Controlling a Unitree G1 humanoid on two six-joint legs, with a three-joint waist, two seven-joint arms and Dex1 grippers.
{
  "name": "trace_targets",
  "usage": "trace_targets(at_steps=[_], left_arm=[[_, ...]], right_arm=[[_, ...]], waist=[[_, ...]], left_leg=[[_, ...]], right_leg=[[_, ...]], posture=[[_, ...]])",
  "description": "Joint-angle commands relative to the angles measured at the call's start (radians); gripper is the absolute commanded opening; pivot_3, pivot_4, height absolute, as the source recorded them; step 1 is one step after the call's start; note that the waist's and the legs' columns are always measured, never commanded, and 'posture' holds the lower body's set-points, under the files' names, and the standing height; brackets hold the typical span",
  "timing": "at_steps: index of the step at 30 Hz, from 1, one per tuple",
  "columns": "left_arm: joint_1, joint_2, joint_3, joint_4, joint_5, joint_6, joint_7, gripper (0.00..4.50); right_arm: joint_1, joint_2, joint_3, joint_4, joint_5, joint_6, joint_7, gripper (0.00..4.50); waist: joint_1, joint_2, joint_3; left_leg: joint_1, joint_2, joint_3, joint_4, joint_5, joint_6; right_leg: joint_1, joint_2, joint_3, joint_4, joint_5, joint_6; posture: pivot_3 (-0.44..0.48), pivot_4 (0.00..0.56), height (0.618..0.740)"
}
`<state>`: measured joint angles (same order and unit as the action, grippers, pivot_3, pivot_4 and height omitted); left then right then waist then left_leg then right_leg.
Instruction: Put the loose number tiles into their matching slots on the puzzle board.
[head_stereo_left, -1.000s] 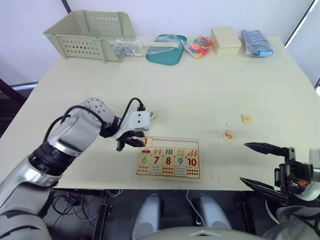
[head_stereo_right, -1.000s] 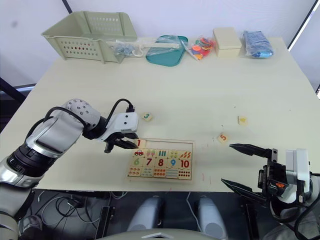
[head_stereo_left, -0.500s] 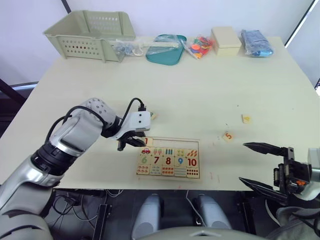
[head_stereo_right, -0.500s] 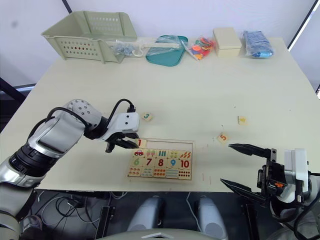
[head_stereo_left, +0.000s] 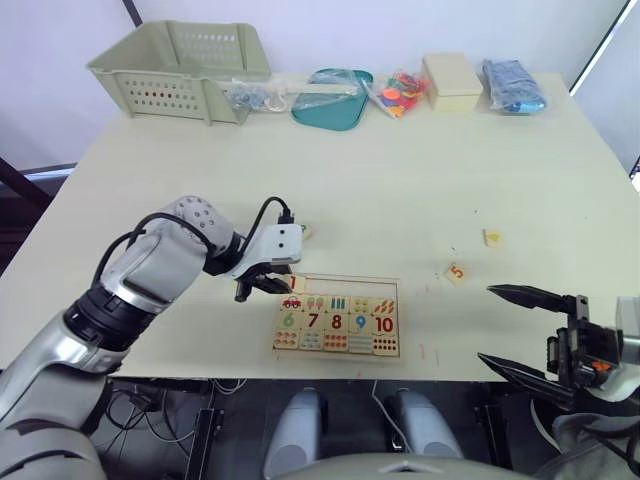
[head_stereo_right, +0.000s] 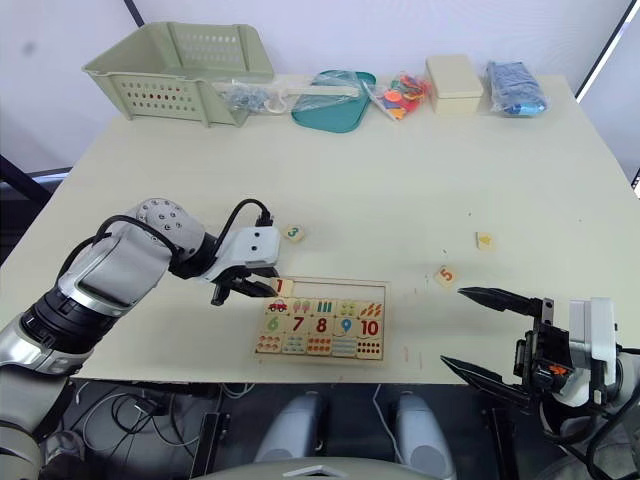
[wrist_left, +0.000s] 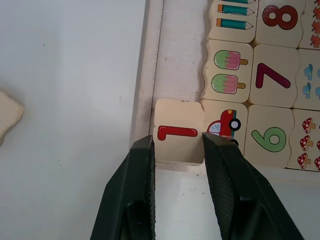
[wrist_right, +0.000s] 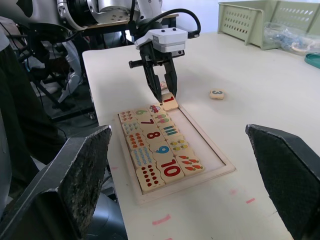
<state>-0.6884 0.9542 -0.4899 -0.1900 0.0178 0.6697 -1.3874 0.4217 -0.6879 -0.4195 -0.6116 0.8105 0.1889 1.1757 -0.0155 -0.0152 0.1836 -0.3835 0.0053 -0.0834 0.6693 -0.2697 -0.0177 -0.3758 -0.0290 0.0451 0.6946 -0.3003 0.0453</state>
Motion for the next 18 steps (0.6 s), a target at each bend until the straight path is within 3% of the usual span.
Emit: trace_targets(at_steps=[1,18], left_arm=[[-0.004,0.001,-0.005,-0.001,0.015,-0.023,-0.012,0.93],[0.005,-0.005,0.0,0.006,0.026,-0.035,-0.019,0.93]], right_arm=[[0.008,0.001,-0.019,-0.035,0.009,-0.019,0.001,4.5],[0.018,0.004,-0.016,-0.041,0.008,-0.021,-0.005,4.5]], waist=[[0.0,0.0,0.0],[0.0,0.0,0.0]], left_leg=[[0.0,0.0,0.0,0.0,0.0,0.0],[0.0,0.0,0.0,0.0,0.0,0.0]], right_leg=[[0.0,0.0,0.0,0.0,0.0,0.0],[0.0,0.0,0.0,0.0,0.0,0.0]], posture=[[0.0,0.15,0.74],[0.0,0.15,0.74]])
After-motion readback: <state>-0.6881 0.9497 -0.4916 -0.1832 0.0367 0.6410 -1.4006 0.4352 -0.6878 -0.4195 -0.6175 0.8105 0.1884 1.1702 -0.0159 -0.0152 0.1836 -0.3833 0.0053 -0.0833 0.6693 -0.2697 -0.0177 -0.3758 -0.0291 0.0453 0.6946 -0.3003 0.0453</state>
